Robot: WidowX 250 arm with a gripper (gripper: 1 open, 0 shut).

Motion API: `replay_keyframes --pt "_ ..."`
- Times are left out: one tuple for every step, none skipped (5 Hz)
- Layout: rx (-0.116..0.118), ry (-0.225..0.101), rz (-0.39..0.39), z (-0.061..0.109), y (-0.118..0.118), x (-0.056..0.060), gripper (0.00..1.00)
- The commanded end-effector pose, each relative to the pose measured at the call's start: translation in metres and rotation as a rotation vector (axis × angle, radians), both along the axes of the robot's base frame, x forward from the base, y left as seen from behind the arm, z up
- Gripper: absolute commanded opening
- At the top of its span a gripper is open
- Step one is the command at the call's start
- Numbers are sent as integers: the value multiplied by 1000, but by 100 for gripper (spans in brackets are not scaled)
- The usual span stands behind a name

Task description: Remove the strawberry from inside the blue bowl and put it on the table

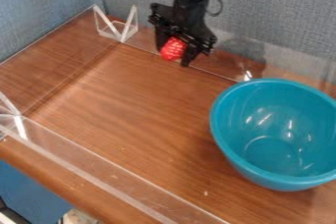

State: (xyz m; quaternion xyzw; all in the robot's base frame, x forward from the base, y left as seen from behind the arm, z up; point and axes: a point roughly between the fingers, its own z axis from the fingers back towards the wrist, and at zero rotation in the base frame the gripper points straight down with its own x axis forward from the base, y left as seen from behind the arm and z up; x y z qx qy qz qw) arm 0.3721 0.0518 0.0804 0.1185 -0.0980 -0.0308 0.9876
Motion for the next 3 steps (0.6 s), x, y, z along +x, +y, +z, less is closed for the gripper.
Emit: replay_keyframes --pt "1 -69 8 21 32 2 0" --pt "-5 -59 54 23 59 -1 0" --pt "-3 -37 85 13 74 -6 0"
